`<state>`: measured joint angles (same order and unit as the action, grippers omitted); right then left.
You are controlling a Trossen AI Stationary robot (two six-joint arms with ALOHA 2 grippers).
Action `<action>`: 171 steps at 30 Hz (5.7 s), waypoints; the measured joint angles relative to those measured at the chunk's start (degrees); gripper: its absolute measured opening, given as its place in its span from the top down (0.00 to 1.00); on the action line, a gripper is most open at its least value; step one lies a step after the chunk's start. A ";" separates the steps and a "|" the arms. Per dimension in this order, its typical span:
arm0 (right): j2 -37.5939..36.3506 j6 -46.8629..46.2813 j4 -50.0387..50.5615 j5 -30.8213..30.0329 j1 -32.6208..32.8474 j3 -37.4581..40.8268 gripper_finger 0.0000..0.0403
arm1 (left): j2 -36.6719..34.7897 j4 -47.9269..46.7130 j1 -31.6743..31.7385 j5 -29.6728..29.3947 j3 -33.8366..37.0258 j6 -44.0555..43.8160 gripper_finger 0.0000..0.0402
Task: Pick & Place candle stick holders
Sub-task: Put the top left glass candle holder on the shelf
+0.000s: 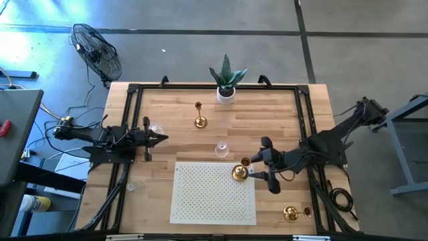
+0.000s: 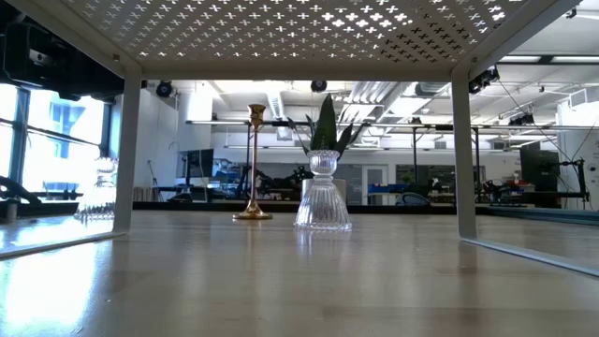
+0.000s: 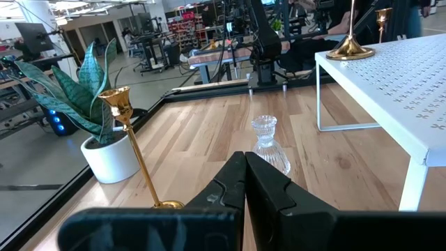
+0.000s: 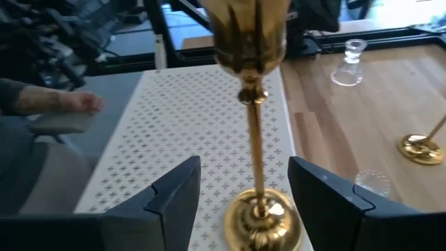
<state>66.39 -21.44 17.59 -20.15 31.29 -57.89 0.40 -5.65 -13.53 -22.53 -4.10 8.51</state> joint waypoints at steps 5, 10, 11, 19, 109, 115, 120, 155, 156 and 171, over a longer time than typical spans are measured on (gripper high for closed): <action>-2.36 -3.53 4.12 1.50 0.00 0.00 0.48 | 0.00 0.00 -0.01 -0.01 0.00 0.00 1.00; -4.34 -7.28 10.00 1.49 0.00 0.00 0.47 | -0.02 0.00 0.01 0.00 -0.02 0.02 1.00; -4.73 -8.13 11.21 1.46 0.00 0.00 0.47 | 0.00 0.00 0.00 -0.01 0.00 0.01 1.00; -8.14 -13.91 23.35 -2.29 0.00 0.00 0.47 | 0.00 0.00 -0.01 -0.01 -0.01 0.00 1.00; -47.36 24.44 -36.29 -9.59 -0.17 52.09 0.47 | -0.02 5.25 0.01 -6.61 0.20 -14.73 1.00; -47.34 24.46 -36.27 -9.63 -0.17 52.09 0.47 | -0.02 5.56 0.01 -11.18 0.13 -11.96 1.00; -47.36 24.88 -36.27 -9.79 -0.19 52.09 0.48 | 0.00 12.06 0.01 -9.98 -0.18 -5.00 1.00; -47.36 21.77 -34.56 -10.50 -0.17 52.06 0.48 | 14.71 -24.41 0.01 -29.09 -34.66 1.58 1.00; -47.36 21.94 -34.74 -11.05 -0.17 52.06 0.48 | 15.86 -27.25 0.01 -27.70 -35.44 -0.19 1.00; -47.34 21.39 -35.46 -12.09 -0.17 52.06 0.47 | 31.47 -48.00 0.03 -31.60 -39.12 -16.03 1.00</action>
<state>19.05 -0.04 -17.87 -32.23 31.11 -5.82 31.88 -53.65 -13.50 -54.13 -43.22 -7.52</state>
